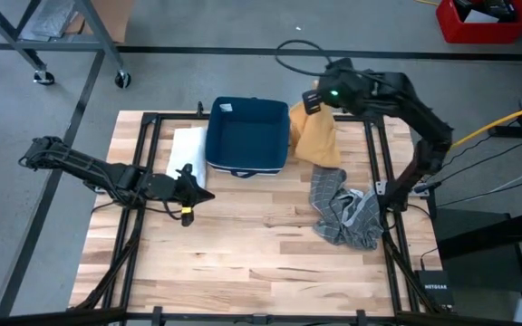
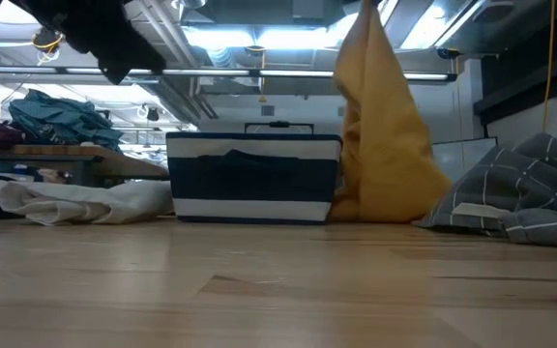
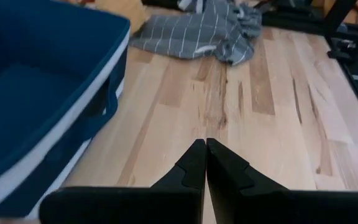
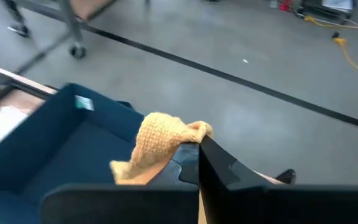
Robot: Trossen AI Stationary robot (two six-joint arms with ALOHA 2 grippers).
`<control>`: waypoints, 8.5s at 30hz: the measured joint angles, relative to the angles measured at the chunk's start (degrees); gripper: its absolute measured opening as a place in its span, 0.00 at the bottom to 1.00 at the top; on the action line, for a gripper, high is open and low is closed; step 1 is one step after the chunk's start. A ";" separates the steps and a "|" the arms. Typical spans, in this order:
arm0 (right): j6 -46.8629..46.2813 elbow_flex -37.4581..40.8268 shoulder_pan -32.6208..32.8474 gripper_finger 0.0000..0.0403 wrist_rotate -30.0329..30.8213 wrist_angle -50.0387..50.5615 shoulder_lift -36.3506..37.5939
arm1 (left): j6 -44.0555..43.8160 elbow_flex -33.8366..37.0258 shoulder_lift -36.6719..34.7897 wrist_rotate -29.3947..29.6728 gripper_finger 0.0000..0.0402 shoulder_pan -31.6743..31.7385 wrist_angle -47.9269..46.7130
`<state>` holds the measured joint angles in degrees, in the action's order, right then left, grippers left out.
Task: Fold towel
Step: Fold the yellow towel
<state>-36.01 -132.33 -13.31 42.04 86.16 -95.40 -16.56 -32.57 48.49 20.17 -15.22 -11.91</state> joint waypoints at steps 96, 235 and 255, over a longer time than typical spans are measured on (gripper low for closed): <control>-10.03 0.02 29.82 0.00 -47.08 -4.01 3.24 | 18.67 0.01 24.65 -3.27 0.40 -0.93 66.55; -8.61 0.02 29.84 0.00 -27.24 2.72 -5.92 | 39.35 -14.28 2.94 -25.40 0.01 9.05 27.01; -8.72 0.02 29.84 0.00 -22.95 -15.77 -8.99 | 35.31 -14.35 -13.65 -21.54 0.00 9.01 -1.24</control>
<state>-44.73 -132.31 16.53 19.09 70.39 -104.39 18.74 -46.92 34.84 -1.37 -6.22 -13.15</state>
